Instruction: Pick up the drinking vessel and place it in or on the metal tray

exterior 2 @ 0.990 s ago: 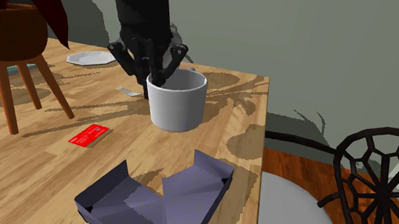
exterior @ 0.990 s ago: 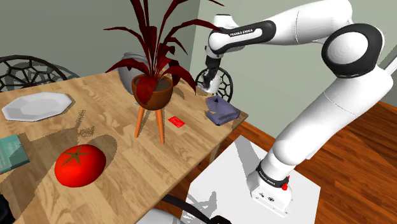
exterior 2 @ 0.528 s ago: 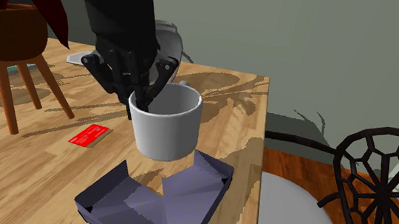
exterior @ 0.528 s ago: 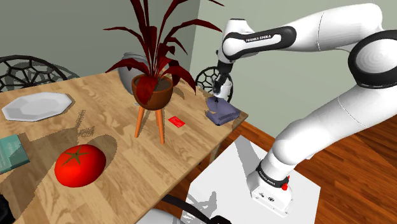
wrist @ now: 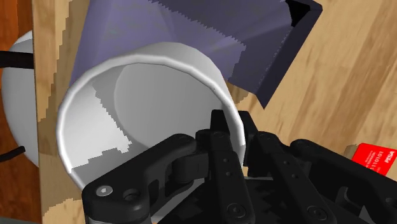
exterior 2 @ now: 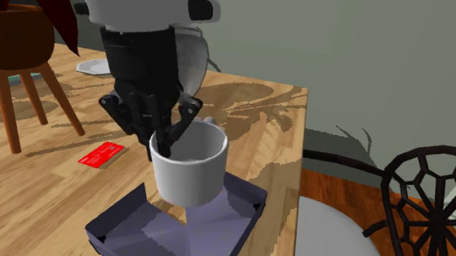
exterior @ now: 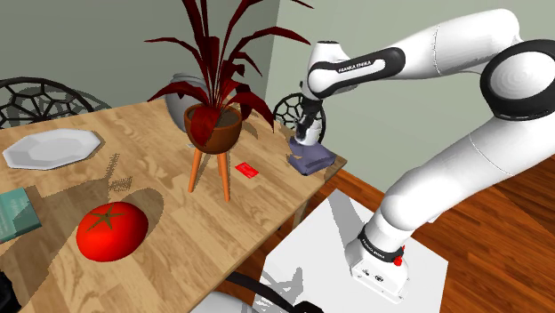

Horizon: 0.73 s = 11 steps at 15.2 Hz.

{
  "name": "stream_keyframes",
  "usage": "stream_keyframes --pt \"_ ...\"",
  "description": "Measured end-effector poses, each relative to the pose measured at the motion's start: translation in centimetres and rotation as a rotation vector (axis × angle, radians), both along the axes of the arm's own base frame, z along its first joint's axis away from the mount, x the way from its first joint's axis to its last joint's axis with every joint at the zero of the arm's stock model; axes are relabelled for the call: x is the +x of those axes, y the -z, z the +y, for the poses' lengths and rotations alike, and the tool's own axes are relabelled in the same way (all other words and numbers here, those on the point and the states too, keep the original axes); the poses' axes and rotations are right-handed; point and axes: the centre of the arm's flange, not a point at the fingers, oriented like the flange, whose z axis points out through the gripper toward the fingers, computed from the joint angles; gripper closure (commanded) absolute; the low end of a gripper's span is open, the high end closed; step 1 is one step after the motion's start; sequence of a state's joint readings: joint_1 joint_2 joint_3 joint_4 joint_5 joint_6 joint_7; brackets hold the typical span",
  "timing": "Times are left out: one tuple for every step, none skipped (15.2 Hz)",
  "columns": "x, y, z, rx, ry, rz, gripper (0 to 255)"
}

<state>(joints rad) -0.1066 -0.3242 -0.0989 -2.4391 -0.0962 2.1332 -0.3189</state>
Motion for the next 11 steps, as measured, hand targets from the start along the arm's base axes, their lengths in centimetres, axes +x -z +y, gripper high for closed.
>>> stream_keyframes --pt "0.0 0.6 0.0 0.000 0.000 0.000 255" --pt "0.1 1.1 -0.1 0.000 0.000 0.000 255" --pt "0.0 1.5 0.0 0.000 0.000 0.000 255" --pt "0.1 2.0 0.0 0.000 0.000 0.000 255" --pt "-0.1 2.9 0.0 0.000 0.000 0.000 255" --pt "-0.1 3.2 0.0 0.000 0.000 0.000 255" --pt "-0.1 3.4 0.0 0.000 0.000 0.000 255" --pt "-0.1 3.5 0.0 0.000 0.000 0.000 255" --pt "0.0 3.5 0.0 0.000 0.000 0.000 255" --pt "0.0 3.5 0.0 0.000 0.000 0.000 255" --pt "0.0 3.5 0.0 0.000 0.000 -0.001 255"
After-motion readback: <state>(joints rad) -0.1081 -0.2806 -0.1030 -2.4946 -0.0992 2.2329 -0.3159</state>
